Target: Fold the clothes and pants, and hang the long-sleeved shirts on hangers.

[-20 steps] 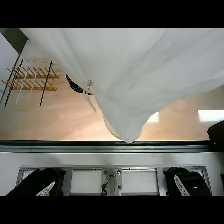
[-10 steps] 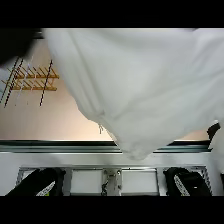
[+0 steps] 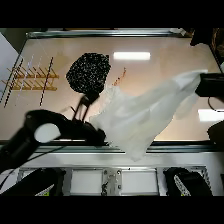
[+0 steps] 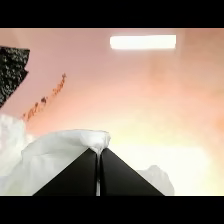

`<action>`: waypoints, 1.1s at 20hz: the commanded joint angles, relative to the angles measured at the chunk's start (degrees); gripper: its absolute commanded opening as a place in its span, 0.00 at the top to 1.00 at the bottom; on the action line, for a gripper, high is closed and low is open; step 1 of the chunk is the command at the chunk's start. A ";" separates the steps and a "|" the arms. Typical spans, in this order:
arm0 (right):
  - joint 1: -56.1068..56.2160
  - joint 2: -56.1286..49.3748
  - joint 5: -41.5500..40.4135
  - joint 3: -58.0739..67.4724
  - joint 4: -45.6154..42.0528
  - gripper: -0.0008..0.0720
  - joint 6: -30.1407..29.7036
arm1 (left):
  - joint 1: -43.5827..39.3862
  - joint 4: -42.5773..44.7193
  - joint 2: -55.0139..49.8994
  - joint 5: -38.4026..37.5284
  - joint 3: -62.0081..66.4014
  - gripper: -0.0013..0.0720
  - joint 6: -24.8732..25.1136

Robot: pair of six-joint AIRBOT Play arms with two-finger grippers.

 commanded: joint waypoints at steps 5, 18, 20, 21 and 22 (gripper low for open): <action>0.02 0.20 4.44 -6.43 0.48 0.98 -0.13 | 3.08 0.39 -0.04 8.83 -6.03 0.11 1.90; 0.07 0.20 4.46 -6.43 1.55 0.98 -0.13 | 23.26 -34.16 -33.44 14.27 3.41 0.14 39.45; 0.07 0.20 4.46 -6.49 1.57 0.98 -0.13 | 21.53 -34.21 -38.91 13.44 8.81 0.14 39.45; 0.07 0.17 4.46 -6.51 1.55 0.98 -0.13 | 20.33 -34.21 -41.29 12.83 11.58 0.14 39.45; 0.07 0.17 4.46 -6.51 1.57 0.98 -0.13 | 19.08 -34.16 -43.43 11.93 14.16 0.14 39.47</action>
